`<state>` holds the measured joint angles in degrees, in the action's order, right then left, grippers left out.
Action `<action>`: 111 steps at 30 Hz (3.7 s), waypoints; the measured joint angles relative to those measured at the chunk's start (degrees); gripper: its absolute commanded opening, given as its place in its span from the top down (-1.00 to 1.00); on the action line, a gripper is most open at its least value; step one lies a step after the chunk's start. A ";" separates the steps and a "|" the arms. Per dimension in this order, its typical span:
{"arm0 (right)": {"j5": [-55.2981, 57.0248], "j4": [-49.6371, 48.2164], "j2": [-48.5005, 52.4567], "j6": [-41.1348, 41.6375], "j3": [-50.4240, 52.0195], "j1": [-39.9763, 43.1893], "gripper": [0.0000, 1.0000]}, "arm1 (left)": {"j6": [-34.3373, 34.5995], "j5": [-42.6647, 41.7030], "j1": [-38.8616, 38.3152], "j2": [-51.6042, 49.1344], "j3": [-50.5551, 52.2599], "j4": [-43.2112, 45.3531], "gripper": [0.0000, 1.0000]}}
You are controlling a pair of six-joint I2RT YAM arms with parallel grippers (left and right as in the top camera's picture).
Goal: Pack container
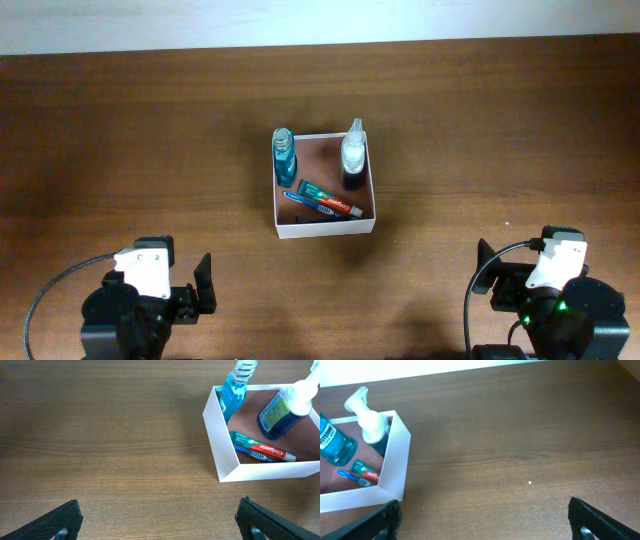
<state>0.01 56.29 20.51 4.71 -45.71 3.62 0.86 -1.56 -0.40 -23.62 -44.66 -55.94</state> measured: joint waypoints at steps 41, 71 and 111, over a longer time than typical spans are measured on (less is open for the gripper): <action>-2.58 -52.30 -19.67 -5.38 45.13 -3.56 -0.98 | 0.00 -0.02 0.00 0.00 0.22 -0.04 -0.99; -2.38 -52.28 -19.67 -5.38 45.13 -3.63 -0.97 | -3.41 1.38 0.00 20.17 27.08 33.70 -0.99; -2.40 -52.28 -19.71 -5.40 45.13 -3.63 -0.98 | -5.88 1.51 -0.02 22.84 43.93 51.45 -0.99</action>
<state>-2.39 4.01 0.80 -0.69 -0.58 -0.01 -5.02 -0.05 -0.43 -0.78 -0.73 -4.49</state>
